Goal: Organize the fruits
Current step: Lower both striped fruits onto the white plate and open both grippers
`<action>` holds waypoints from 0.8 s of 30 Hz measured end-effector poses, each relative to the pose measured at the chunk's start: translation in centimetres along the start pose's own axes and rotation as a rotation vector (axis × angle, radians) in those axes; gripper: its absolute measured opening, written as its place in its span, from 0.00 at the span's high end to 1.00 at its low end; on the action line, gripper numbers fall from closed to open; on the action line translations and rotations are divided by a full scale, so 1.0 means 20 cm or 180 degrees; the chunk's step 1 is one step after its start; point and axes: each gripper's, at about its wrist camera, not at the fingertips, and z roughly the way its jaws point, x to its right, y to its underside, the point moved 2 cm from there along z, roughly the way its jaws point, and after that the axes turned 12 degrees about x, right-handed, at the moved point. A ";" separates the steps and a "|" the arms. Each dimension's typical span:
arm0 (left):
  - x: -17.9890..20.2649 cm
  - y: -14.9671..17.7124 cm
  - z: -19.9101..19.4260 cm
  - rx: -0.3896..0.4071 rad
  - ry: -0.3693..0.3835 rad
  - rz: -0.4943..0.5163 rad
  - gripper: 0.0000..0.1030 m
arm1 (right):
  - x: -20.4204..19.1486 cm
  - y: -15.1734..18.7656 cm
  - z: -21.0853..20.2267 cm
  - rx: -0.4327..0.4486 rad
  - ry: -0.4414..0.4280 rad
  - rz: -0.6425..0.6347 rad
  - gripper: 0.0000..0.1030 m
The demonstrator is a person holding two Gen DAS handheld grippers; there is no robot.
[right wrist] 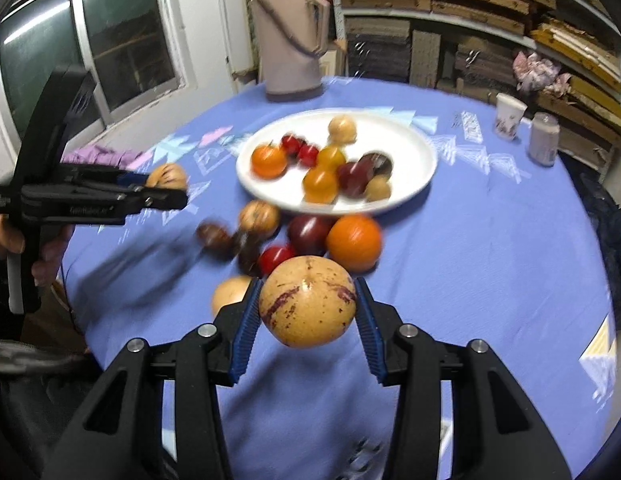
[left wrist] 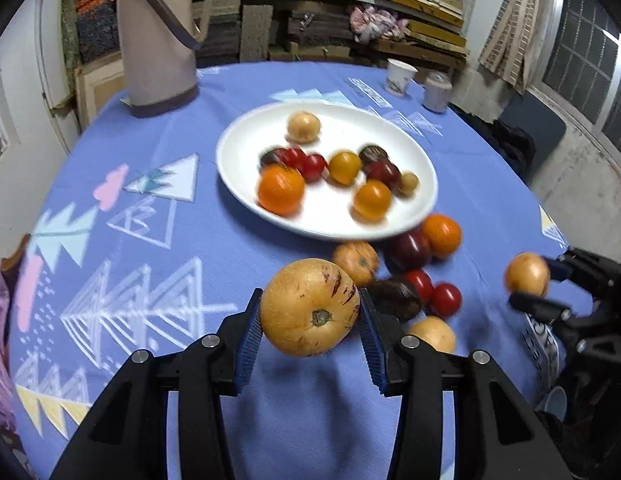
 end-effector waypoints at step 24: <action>-0.13 -0.39 0.41 -0.0043 -0.0239 -0.0070 0.56 | 0.32 -0.45 0.54 0.0069 0.0123 0.0189 0.57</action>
